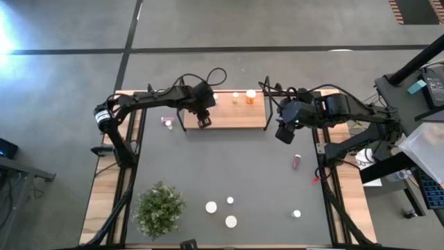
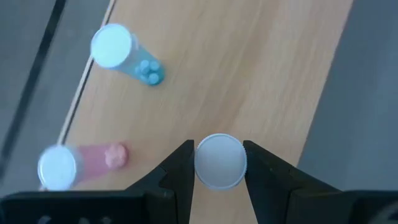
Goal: Pick and place medicine bottles onto shelf by color
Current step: Put the right pink pill bottle on the shelf aligned with the other pink pill bottle
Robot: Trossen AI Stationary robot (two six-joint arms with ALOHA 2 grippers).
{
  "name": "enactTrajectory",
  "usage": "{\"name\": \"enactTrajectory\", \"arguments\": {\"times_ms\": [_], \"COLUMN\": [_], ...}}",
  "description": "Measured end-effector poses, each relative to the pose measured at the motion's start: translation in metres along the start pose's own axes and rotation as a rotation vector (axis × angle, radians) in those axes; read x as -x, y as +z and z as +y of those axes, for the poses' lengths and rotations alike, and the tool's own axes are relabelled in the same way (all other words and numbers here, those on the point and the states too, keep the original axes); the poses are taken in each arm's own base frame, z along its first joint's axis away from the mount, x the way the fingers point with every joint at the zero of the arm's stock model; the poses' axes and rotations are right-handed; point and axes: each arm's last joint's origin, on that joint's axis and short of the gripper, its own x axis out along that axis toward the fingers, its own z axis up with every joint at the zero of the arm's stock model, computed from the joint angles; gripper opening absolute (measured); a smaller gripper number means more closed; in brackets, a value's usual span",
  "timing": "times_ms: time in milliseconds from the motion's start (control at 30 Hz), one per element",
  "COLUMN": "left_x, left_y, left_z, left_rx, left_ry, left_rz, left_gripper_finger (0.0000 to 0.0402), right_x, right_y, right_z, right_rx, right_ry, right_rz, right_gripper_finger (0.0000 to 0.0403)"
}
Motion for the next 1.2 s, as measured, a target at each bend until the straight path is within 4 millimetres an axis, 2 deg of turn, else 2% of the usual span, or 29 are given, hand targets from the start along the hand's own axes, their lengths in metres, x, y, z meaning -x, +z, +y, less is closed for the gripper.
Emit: {"name": "enactTrajectory", "arguments": {"times_ms": [167,567,1200], "left_x": [-0.001,-0.003,-0.003], "left_y": [-0.004,-0.011,-0.015], "left_z": [0.008,0.029,0.033], "left_rx": [-0.105,-0.145,-0.15], "left_ry": [-0.023,-0.066,-0.075], "left_rz": [0.022,0.014,0.03], "left_gripper_finger": [0.0103,0.0103,0.0103], "right_x": [0.0,0.0,0.0], "right_y": [0.0,0.0,0.0], "right_z": [0.0,0.0,0.0], "right_rx": [0.0,0.0,0.0], "right_ry": [0.0,0.0,0.0], "right_rz": [0.0,0.0,0.0], "right_gripper_finger": [0.0219,0.0219,0.0219]}}
